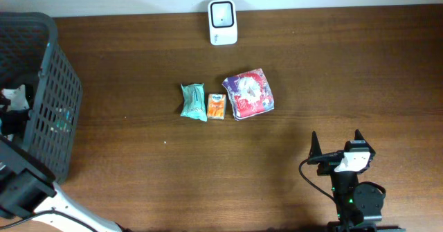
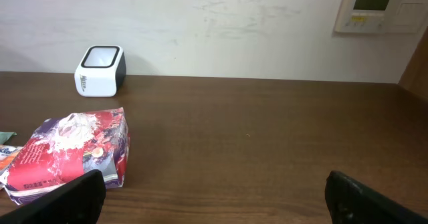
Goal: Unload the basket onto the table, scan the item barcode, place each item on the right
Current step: 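Grasp the white-green Kleenex pack in the basket with left gripper, then place the Kleenex pack left of the green tissue pack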
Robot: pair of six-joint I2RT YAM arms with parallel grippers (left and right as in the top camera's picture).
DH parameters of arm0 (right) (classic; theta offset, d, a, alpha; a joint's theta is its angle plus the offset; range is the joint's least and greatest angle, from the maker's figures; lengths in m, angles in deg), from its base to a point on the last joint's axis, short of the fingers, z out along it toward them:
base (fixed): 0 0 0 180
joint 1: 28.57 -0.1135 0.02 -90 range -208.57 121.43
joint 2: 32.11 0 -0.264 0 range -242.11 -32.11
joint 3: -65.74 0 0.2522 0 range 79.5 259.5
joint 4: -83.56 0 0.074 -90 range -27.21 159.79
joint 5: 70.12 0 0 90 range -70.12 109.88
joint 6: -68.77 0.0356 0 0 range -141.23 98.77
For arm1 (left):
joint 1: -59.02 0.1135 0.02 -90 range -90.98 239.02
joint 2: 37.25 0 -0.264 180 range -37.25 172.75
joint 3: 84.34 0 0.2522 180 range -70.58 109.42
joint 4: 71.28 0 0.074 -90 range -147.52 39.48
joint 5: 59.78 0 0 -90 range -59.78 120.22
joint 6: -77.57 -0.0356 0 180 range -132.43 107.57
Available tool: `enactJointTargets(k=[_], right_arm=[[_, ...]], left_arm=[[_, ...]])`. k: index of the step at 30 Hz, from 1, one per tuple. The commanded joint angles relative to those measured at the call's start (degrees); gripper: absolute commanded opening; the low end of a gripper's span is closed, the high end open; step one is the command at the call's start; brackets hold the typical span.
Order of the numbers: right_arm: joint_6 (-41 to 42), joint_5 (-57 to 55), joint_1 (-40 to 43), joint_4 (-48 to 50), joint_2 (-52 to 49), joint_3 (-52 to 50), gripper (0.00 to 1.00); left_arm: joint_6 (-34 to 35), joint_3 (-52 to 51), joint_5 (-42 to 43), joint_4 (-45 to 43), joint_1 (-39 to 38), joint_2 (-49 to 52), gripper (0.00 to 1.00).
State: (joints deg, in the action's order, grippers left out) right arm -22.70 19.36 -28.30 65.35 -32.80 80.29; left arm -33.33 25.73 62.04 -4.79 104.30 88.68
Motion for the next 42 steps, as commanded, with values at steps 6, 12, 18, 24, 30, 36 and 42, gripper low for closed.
enactJointTargets(k=[6,12,18,24,30,36,42], right_arm=[[0.42,-0.07,-0.26,-0.22,0.33,-0.48,0.99],[0.42,-0.07,-0.26,-0.2,0.33,-0.48,0.99],[0.42,-0.07,-0.26,-0.2,0.33,-0.48,0.99],[0.42,-0.07,-0.26,-0.22,0.33,-0.48,0.99],[0.42,-0.07,-0.26,-0.22,0.33,-0.48,0.99],[0.42,-0.07,-0.26,-0.22,0.33,-0.48,0.99],[0.42,-0.07,-0.26,-0.22,0.33,-0.48,0.99]], left_arm=[[26.8,26.38,28.04,4.0,5.49,-0.66,0.0],[31.23,33.24,28.41,5.03,5.27,-7.76,0.0],[34.12,33.29,36.54,4.39,-2.49,-10.67,0.0],[27.28,33.27,25.64,10.49,-22.6,-10.67,0.0],[23.26,33.03,-26.75,25.94,-45.97,-8.17,0.0],[34.95,27.61,-39.04,23.82,-53.11,0.46,0.0],[35.04,24.26,-34.29,22.82,-53.13,9.18,0.0]])
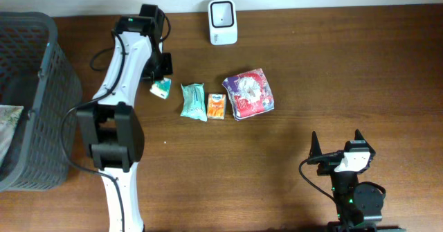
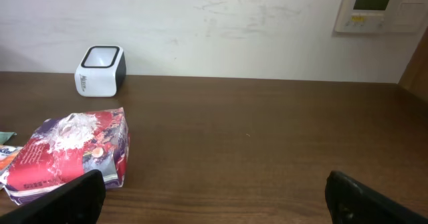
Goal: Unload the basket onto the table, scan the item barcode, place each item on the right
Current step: 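Place the Kleenex pack left of the green tissue pack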
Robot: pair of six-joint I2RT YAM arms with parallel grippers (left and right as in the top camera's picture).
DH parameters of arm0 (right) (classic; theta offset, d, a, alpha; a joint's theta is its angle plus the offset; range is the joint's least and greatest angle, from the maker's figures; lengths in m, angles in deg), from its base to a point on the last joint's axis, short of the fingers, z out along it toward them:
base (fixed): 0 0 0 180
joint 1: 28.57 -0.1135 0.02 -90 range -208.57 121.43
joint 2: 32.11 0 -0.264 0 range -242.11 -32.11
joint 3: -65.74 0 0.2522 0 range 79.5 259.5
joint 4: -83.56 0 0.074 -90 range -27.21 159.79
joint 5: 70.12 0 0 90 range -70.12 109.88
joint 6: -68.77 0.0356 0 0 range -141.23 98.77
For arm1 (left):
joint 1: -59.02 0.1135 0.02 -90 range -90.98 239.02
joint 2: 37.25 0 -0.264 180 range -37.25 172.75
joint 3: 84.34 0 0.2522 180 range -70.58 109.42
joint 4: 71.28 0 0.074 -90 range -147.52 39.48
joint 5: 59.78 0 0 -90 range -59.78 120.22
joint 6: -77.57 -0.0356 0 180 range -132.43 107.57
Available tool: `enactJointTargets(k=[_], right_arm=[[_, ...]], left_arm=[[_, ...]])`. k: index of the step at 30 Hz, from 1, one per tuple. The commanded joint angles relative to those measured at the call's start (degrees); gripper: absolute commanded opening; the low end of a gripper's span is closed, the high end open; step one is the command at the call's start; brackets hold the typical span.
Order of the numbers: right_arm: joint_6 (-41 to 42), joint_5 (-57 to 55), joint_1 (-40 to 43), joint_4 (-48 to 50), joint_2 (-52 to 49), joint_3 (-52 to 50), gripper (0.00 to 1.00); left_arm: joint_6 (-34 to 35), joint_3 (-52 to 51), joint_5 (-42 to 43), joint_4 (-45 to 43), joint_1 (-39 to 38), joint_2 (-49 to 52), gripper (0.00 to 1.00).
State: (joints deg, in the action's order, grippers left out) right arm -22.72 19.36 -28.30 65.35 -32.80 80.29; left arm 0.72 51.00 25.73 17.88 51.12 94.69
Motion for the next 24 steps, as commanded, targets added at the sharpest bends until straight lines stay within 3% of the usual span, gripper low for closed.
enactJointTargets(k=[1,4,5,8,10,12,15,16,19,21,24], right_arm=[[0.44,-0.07,-0.26,-0.22,0.33,-0.48,0.99],[0.44,-0.07,-0.26,-0.2,0.33,-0.48,0.99],[0.44,-0.07,-0.26,-0.2,0.33,-0.48,0.99],[0.44,-0.07,-0.26,-0.22,0.33,-0.48,0.99],[0.44,-0.07,-0.26,-0.2,0.33,-0.48,0.99],[0.44,-0.07,-0.26,-0.2,0.33,-0.48,0.99],[0.44,-0.07,-0.26,-0.2,0.33,-0.48,0.99],[0.44,-0.07,-0.26,-0.2,0.33,-0.48,0.98],[0.44,-0.07,-0.26,-0.2,0.33,-0.48,0.99],[0.44,-0.07,-0.26,-0.22,0.33,-0.48,0.99],[0.44,-0.07,-0.26,-0.22,0.33,-0.48,0.99]], left_arm=[[0.96,-1.75,3.58,-0.31,0.02,4.04,0.0],[0.96,-2.62,5.42,-1.03,0.02,4.48,0.04],[0.94,-2.6,5.88,-0.85,0.02,4.46,0.23],[0.92,-2.6,9.49,0.76,0.02,4.46,0.28],[-0.87,-2.49,12.61,1.79,0.02,4.44,0.41],[-1.33,-0.98,13.77,4.55,0.04,4.44,0.41],[-2.89,7.69,13.9,12.28,0.09,4.44,0.4],[-4.15,11.78,13.44,14.71,0.09,4.44,0.47],[-4.26,23.69,7.06,21.07,0.46,4.44,0.57],[-4.46,28.46,7.78,21.35,1.18,3.17,0.99],[-5.2,31.21,8.09,21.33,2.67,-2.05,0.99]])
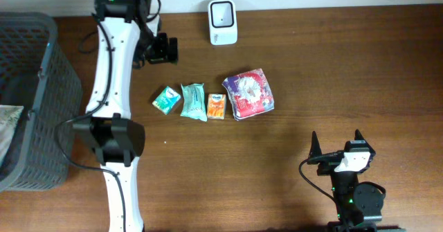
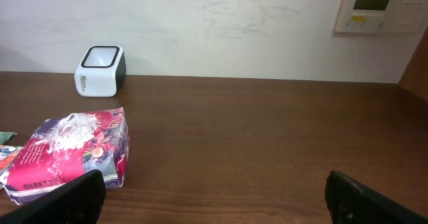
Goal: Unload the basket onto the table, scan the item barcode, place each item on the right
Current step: 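Place the Kleenex pack left of the green tissue pack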
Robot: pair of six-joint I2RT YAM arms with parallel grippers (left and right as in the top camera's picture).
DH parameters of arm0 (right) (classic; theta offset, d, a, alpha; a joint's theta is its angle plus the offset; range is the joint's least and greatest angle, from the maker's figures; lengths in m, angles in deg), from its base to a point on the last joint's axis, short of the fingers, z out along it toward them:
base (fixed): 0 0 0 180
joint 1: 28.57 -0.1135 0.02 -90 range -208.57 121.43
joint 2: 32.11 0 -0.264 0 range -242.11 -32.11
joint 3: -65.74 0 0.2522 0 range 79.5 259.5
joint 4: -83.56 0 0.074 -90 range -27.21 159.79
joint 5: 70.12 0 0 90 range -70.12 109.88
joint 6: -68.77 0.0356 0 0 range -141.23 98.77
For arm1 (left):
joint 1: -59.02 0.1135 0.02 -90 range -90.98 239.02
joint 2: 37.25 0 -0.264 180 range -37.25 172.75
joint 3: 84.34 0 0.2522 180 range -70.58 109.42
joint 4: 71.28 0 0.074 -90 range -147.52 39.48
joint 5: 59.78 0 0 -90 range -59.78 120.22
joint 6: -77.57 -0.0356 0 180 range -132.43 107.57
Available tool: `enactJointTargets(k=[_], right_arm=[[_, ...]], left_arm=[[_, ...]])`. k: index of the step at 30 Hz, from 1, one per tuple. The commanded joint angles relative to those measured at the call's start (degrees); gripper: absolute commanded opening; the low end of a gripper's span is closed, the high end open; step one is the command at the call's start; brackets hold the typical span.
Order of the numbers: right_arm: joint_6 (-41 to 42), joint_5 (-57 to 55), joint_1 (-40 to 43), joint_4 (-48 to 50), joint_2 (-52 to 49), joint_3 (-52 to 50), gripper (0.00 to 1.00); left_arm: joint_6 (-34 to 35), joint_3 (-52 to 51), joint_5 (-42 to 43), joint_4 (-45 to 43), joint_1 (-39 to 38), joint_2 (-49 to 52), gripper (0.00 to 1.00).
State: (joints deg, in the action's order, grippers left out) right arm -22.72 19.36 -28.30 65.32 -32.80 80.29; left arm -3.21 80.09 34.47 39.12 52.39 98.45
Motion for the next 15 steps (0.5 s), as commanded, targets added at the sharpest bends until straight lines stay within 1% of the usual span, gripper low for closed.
enactJointTargets(k=[1,4,11,14,15], right_arm=[[0.44,-0.07,-0.26,-0.17,0.33,-0.48,0.99],[0.44,-0.07,-0.26,-0.2,0.33,-0.48,0.99],[0.44,-0.07,-0.26,-0.17,0.33,-0.48,0.99],[0.44,-0.07,-0.26,-0.17,0.33,-0.48,0.99],[0.44,-0.07,-0.26,-0.2,0.33,-0.48,0.99]], left_arm=[[-2.29,2.12,-0.98,0.09,2.14,-7.63,0.99],[-4.63,2.12,-1.07,0.09,5.51,-12.7,0.99],[-4.57,2.12,-1.07,0.04,13.99,-19.47,0.99],[-4.5,2.12,-1.05,-5.01,20.33,-19.47,0.99],[-2.4,2.12,-1.05,-7.65,23.78,-19.47,0.99]])
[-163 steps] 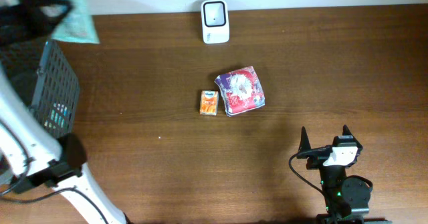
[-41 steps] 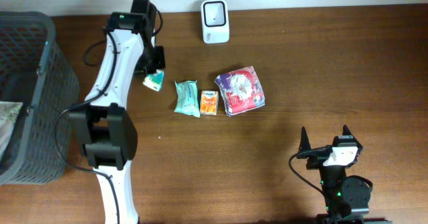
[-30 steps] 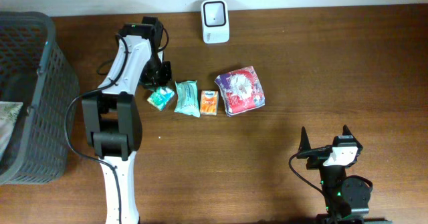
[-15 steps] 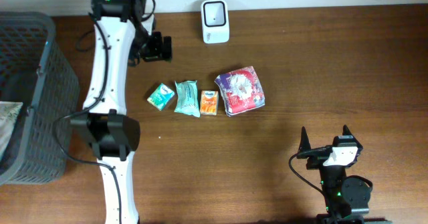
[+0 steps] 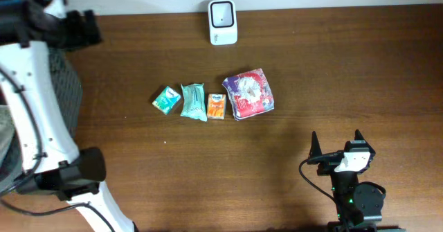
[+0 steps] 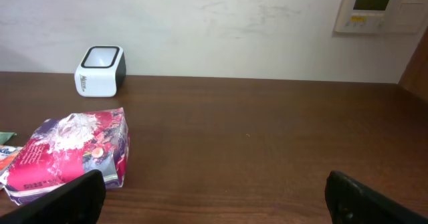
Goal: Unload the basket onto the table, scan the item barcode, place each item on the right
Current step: 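Place the Kleenex pack left of the green tissue pack, then grasp the white Pantene tube in the basket with left gripper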
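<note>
Four items lie in a row mid-table: a small teal packet [image 5: 165, 100], a green packet [image 5: 193, 101], an orange packet [image 5: 217, 106] and a red-and-purple bag [image 5: 248, 93] [image 6: 73, 147]. The white barcode scanner [image 5: 222, 22] [image 6: 99, 70] stands at the back edge. My left gripper [image 5: 81, 25] is at the far left, over the basket's back corner, far from the items; its jaws do not show clearly. My right gripper [image 5: 336, 143] [image 6: 217, 204] rests open near the front right, nothing between its fingers.
A dark mesh basket [image 5: 68, 86] stands at the table's left end, partly hidden by my white left arm [image 5: 34, 107]. A wall panel [image 6: 378, 7] hangs behind the table at the right.
My left gripper has moved from just left of the scanner to the far left over the basket's corner. The four items and my right arm have not moved.
At first only three items lay on the table and my left arm was down by the basket. Then my left gripper was at the row's left end with a small teal packet. Later the packet lay there and the gripper stood clear; now it is back over the basket.
</note>
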Robot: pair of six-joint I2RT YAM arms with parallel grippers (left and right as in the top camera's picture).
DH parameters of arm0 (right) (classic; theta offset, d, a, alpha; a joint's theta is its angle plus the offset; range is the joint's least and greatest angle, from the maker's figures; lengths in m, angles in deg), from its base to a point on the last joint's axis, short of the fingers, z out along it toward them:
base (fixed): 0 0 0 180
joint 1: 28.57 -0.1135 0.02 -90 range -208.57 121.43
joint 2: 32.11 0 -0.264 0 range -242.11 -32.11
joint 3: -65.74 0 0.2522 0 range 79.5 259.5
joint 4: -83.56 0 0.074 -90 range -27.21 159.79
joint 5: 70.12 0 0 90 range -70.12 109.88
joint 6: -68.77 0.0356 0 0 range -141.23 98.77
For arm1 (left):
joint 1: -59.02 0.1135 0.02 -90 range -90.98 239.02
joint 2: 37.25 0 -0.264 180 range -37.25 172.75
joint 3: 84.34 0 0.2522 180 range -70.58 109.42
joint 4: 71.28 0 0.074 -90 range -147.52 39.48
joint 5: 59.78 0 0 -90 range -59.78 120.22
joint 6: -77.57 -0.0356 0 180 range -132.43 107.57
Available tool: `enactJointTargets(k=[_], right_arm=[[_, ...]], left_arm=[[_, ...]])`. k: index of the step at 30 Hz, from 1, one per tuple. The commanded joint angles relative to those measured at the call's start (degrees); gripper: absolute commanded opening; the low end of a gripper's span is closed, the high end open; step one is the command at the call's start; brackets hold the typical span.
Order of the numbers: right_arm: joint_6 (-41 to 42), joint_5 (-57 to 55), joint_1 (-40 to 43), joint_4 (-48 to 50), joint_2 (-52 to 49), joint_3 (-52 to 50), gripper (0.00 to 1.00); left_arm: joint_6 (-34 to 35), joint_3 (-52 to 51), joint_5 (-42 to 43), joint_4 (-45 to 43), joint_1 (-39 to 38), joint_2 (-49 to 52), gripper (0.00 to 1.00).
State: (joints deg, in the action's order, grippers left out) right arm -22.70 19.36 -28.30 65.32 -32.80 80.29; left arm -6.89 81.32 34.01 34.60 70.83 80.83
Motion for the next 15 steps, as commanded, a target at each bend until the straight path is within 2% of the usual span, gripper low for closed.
enactJointTargets(k=[1,5,11,15], right_arm=[[0.42,-0.07,-0.26,-0.2,0.33,-0.48,0.99],[0.42,-0.07,-0.26,-0.17,0.33,-0.48,0.99],[0.42,-0.07,-0.26,-0.2,0.33,-0.48,0.99],[0.42,-0.07,-0.26,-0.17,0.33,-0.48,0.99]], left_arm=[[2.16,0.9,-0.59,-4.87,7.91,-1.86,0.99],[2.1,0.85,-1.36,-9.38,18.47,-1.64,0.99],[2.1,-3.72,-9.44,-5.97,29.09,-1.53,0.99],[-6.14,-16.04,-10.43,-10.4,32.24,-1.51,0.99]])
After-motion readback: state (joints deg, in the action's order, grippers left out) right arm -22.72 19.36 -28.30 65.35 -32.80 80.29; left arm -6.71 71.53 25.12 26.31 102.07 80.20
